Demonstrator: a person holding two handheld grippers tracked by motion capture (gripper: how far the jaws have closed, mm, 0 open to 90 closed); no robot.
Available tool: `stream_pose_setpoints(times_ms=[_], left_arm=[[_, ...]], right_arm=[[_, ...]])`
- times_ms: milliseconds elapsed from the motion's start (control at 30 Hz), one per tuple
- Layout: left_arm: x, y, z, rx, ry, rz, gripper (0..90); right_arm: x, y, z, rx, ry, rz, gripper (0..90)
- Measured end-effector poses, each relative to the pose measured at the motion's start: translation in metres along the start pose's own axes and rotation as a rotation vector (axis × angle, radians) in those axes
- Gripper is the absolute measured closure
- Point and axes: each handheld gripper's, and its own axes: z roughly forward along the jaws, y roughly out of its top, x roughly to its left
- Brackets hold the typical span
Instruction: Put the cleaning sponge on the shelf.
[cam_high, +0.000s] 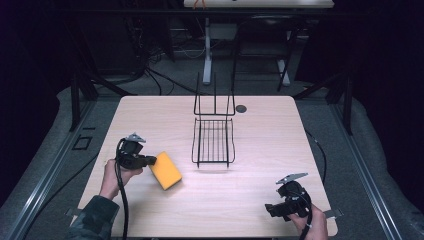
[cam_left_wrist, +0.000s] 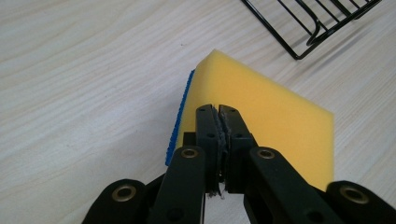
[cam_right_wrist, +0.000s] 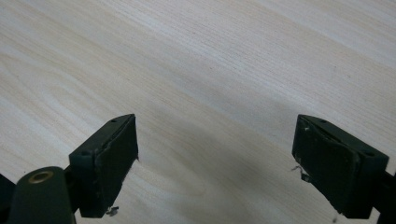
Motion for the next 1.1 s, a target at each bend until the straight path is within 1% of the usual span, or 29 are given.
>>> stream_pose_setpoints(times_ms=[33,67,167,300,400,467,600,733,767,800,967,1100], left_arm=[[-0.001,0.001,-0.002,-0.004,0.0,-0.003,88.3],[-0.003,0.001,-0.004,-0.011,0.005,0.004,88.3],[-0.007,0.003,-0.01,-0.032,-0.002,0.01,88.4],[-0.008,0.004,-0.013,-0.036,-0.009,0.018,88.3],[-0.01,0.005,-0.016,-0.05,-0.006,0.019,88.3],[-0.011,0.005,-0.018,-0.06,-0.005,0.017,88.3],[-0.012,0.006,-0.02,-0.064,-0.006,0.019,88.3],[-0.013,0.007,-0.023,-0.084,-0.003,0.014,88.3],[-0.013,0.008,-0.024,-0.087,-0.008,0.009,88.3],[-0.013,0.009,-0.025,-0.087,-0.01,0.014,88.3],[-0.014,0.011,-0.03,-0.114,-0.029,0.006,88.3],[-0.015,0.014,-0.033,-0.127,-0.029,0.008,88.3]], right_arm=[[0.0,0.0,0.0,-0.002,-0.002,0.001,13.8],[0.0,0.0,0.0,-0.002,-0.002,0.001,13.8],[0.0,0.0,0.0,-0.002,-0.006,-0.002,13.8],[0.0,0.0,-0.001,-0.002,-0.008,0.0,13.8],[0.0,0.0,-0.001,-0.003,-0.004,0.004,13.8],[0.0,-0.001,-0.001,-0.002,-0.006,0.001,13.8],[0.0,0.0,-0.001,-0.001,-0.007,-0.001,13.8],[0.0,-0.001,-0.001,0.0,-0.005,0.002,13.8],[-0.001,-0.001,-0.001,0.0,-0.007,0.001,13.8],[-0.001,-0.001,-0.001,0.0,-0.007,0.001,13.8],[-0.001,-0.001,-0.001,-0.003,-0.009,0.001,13.9],[-0.001,-0.001,-0.001,-0.003,-0.01,0.001,13.9]])
